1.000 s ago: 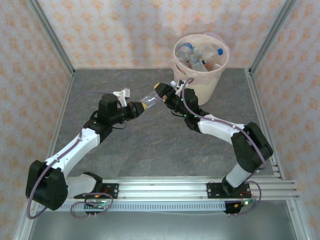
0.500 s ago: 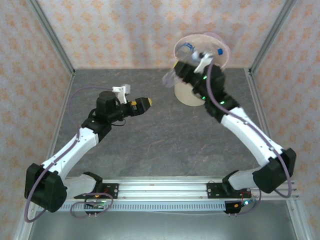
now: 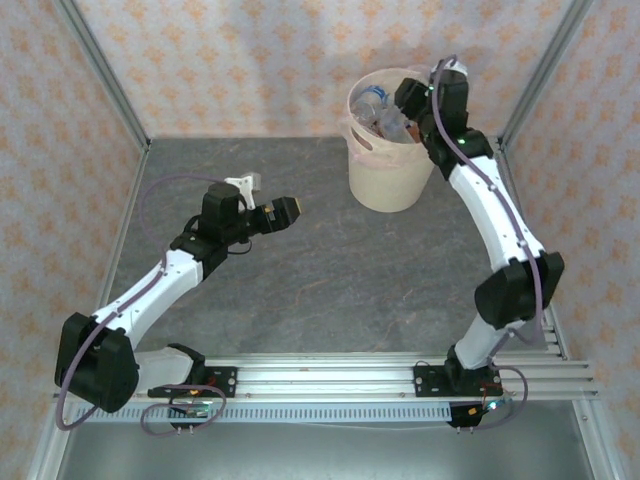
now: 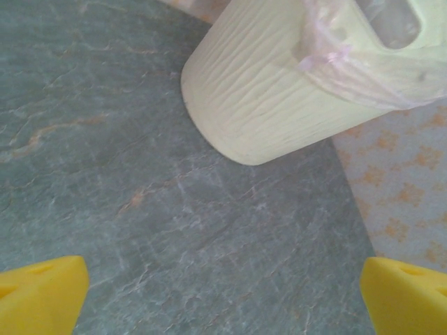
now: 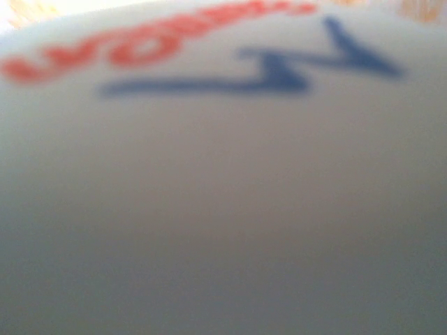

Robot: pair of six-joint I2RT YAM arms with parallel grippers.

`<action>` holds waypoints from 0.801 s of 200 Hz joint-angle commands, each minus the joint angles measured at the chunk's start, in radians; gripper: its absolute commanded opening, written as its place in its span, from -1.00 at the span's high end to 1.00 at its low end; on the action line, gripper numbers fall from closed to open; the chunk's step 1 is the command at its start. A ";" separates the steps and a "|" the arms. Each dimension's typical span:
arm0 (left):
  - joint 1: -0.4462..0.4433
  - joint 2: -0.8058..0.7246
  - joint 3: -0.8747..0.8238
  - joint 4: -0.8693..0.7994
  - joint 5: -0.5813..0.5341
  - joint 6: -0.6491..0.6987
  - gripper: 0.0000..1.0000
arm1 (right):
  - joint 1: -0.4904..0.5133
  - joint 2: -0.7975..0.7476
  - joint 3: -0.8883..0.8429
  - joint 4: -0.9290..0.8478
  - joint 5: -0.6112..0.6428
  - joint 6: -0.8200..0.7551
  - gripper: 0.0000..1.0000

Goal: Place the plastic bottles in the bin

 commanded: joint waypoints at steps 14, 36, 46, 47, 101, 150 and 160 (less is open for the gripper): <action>-0.005 -0.006 0.031 -0.048 -0.054 0.033 -1.00 | 0.002 0.040 0.057 -0.093 0.035 0.059 -0.14; -0.005 -0.002 0.037 -0.077 -0.073 0.057 -1.00 | 0.000 0.051 0.101 -0.167 0.043 0.035 -0.54; -0.005 0.000 0.038 -0.089 -0.081 0.065 -1.00 | 0.002 0.044 0.124 -0.209 0.069 0.010 -0.61; -0.005 0.000 0.040 -0.089 -0.081 0.065 -1.00 | 0.002 0.042 0.124 -0.213 0.073 0.007 -0.62; -0.005 0.010 0.054 -0.135 -0.178 0.068 -1.00 | 0.000 -0.022 0.159 -0.345 0.293 -0.147 -0.82; -0.004 -0.045 0.077 -0.255 -0.450 0.097 -1.00 | 0.000 -0.071 0.143 -0.388 0.326 -0.194 -0.99; 0.000 -0.071 0.080 -0.287 -0.554 0.121 -1.00 | 0.000 -0.115 0.097 -0.361 0.288 -0.198 -0.98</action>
